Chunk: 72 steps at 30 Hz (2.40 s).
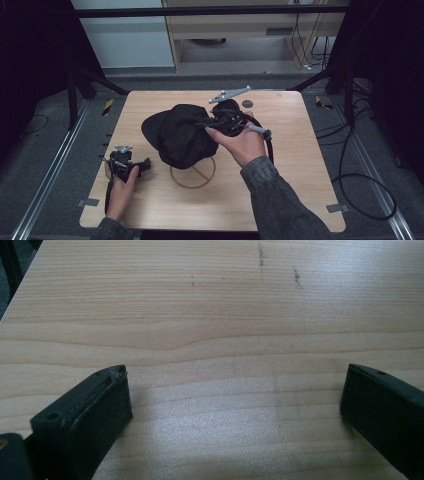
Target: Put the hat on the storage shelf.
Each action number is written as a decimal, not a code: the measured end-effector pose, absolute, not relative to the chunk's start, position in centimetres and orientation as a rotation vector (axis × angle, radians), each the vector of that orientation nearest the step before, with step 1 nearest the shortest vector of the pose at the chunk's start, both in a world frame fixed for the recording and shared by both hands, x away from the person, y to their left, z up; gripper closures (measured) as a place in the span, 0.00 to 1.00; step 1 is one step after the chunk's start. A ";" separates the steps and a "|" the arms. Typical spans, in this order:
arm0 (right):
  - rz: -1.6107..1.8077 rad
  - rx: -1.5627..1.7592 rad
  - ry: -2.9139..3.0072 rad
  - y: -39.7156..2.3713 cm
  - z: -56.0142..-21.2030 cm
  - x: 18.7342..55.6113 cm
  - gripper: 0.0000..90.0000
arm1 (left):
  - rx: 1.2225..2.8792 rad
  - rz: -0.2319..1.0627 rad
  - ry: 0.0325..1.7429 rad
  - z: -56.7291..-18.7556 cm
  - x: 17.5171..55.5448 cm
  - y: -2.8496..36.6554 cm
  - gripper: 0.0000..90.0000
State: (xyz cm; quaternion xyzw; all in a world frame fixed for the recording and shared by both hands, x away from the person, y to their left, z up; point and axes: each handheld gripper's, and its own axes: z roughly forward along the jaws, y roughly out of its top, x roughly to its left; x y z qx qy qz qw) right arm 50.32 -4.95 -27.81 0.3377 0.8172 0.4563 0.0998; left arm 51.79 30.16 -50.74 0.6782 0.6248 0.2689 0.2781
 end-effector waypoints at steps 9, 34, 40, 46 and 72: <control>1.369 1.008 2.408 -5.2 -27.7 50.5 0.72 | 1.814 0.723 1.679 -50.8 51.8 30.1 0.00; 1.380 1.028 2.374 -6.7 -26.9 49.6 0.68 | 1.815 0.723 1.679 -50.8 51.8 30.1 0.00; 1.379 1.039 2.348 -7.6 -26.7 49.3 0.67 | 1.815 0.723 1.679 -50.8 51.8 30.1 0.00; 1.387 1.066 2.305 -9.2 -26.2 49.1 0.60 | 1.815 0.723 1.680 -50.8 51.8 30.1 0.00; 1.286 1.148 2.140 -16.2 -27.4 48.7 0.10 | 1.814 0.723 1.681 -50.7 51.7 30.1 0.00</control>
